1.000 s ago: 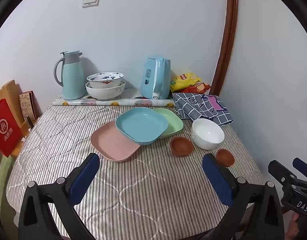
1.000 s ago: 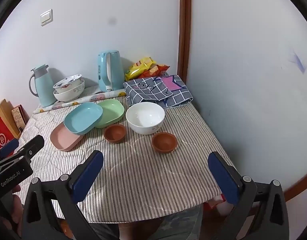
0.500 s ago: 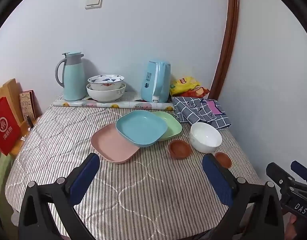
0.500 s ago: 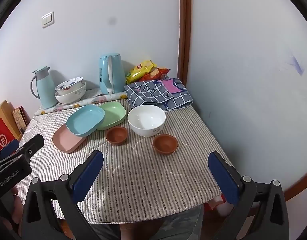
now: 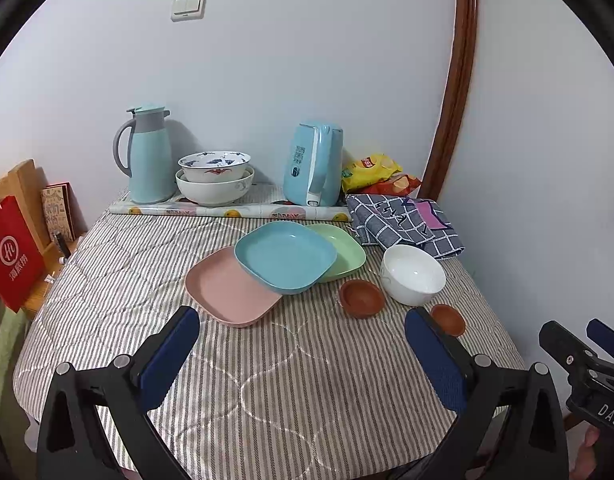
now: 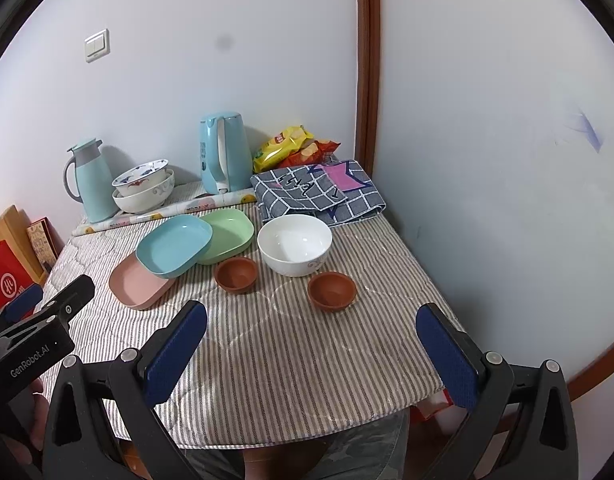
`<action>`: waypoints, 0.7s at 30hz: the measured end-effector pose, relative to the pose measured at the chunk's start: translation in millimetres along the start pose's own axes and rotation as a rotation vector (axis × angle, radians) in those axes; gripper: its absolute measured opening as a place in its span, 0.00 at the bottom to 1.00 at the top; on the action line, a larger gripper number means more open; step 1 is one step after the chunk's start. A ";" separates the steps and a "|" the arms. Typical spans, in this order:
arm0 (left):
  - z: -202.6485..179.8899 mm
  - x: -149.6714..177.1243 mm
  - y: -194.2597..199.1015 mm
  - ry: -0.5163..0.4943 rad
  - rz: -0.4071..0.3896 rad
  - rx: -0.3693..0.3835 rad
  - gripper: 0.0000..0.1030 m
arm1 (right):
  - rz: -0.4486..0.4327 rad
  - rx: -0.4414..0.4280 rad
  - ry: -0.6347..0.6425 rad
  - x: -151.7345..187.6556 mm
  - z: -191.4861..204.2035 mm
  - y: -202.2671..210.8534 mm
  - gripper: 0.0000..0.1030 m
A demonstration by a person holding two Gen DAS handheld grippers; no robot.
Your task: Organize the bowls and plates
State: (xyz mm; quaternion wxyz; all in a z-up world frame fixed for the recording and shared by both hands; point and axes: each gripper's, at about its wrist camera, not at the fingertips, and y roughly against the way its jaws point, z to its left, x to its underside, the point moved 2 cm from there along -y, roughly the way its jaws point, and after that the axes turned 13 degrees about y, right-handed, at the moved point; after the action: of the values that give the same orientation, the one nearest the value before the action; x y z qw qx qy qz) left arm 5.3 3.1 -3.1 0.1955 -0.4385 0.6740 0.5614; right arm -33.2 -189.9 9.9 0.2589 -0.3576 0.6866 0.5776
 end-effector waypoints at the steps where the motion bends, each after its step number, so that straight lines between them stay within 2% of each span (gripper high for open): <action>1: 0.6 0.0 0.4 -0.001 -0.001 0.001 1.00 | 0.000 -0.001 0.000 0.7 0.4 0.2 1.00; 21: 9.3 -1.2 0.2 0.006 0.004 -0.005 1.00 | -0.005 -0.005 0.004 6.0 5.1 -0.6 1.00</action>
State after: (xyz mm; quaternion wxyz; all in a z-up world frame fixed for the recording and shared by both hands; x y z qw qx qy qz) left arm 3.7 12.2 -4.8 0.1912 -0.4394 0.6740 0.5622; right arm -36.7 -186.1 3.8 0.2581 -0.3613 0.6847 0.5780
